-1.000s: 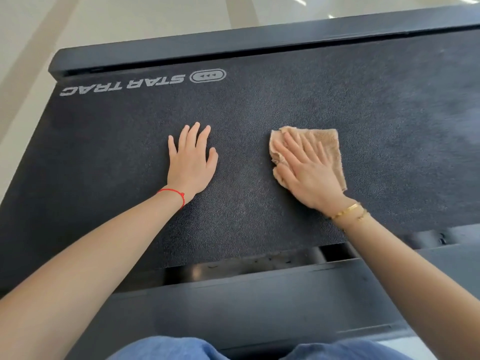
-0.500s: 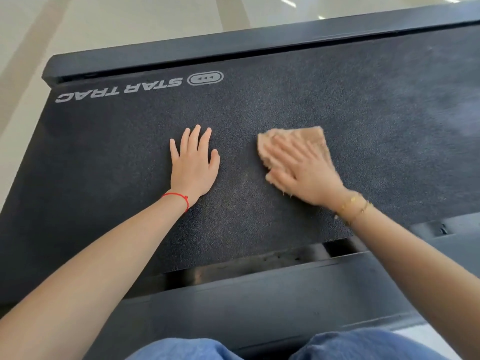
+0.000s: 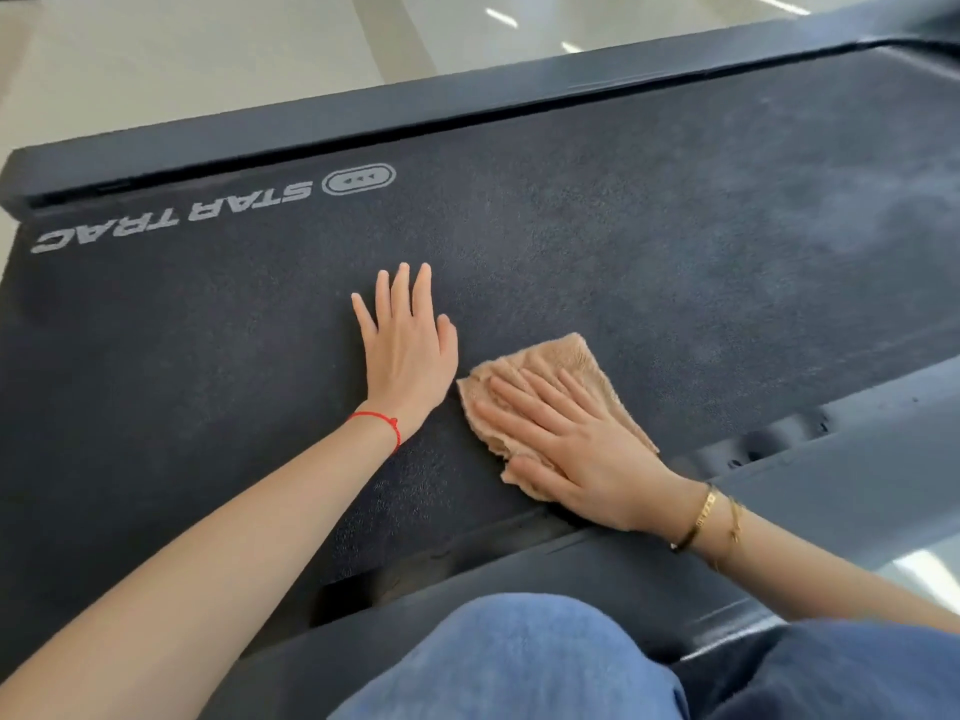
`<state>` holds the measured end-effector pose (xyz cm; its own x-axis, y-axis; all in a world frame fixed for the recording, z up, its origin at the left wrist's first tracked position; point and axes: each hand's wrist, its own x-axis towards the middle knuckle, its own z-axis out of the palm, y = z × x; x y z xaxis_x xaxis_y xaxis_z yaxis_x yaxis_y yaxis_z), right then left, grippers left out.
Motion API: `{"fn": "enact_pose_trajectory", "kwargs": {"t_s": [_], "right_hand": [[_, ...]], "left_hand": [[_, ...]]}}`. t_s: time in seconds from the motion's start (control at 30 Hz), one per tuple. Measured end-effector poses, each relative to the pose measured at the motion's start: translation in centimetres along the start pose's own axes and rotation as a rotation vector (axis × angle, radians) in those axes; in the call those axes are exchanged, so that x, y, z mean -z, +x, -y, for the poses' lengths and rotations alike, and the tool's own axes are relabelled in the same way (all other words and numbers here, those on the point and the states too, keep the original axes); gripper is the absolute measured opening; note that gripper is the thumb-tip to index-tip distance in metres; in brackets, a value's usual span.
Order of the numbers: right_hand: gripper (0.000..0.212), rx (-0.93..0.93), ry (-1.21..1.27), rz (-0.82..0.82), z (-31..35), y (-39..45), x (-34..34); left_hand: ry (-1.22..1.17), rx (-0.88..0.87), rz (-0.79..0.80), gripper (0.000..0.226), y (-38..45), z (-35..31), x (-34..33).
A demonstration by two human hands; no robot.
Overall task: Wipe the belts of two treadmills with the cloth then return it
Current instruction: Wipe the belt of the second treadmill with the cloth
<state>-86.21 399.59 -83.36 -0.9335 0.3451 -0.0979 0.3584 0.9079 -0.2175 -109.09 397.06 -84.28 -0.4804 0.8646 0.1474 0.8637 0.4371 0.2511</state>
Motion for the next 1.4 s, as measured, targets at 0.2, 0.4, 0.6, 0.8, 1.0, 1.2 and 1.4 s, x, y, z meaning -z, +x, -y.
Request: {"fn": "enact_pose_trajectory", "kwargs": {"t_s": [0.2,0.4,0.6,0.8,1.0,1.2,1.4], "right_hand": [[0.057,-0.184,0.016,-0.017,-6.2,-2.8,1.3],[0.055,-0.624,0.078,-0.147,-16.1,-2.4,3.8],[0.056,-0.406,0.029,-0.162,-14.5,-1.5,2.8],[0.055,-0.121,-0.007,-0.102,-19.2,-1.3,3.6],[0.054,-0.443,0.020,-0.147,-26.7,5.7,6.4],[0.054,-0.054,-0.006,-0.140,-22.0,5.6,4.4],[0.052,-0.051,-0.074,-0.151,-28.4,7.1,6.6]], "left_hand": [[-0.073,-0.059,0.073,0.058,1.4,-6.5,-1.3],[-0.065,-0.048,0.090,0.059,2.8,-10.6,-3.4],[-0.032,-0.004,0.081,0.058,4.5,-12.9,-4.9],[0.037,0.007,0.049,0.059,4.5,-12.5,-5.5],[0.067,0.017,0.043,0.060,4.5,-12.9,-5.6],[0.076,0.037,0.044,0.059,4.5,-13.2,-5.2],[0.073,0.038,0.072,0.060,4.6,-13.1,-5.0]]}}
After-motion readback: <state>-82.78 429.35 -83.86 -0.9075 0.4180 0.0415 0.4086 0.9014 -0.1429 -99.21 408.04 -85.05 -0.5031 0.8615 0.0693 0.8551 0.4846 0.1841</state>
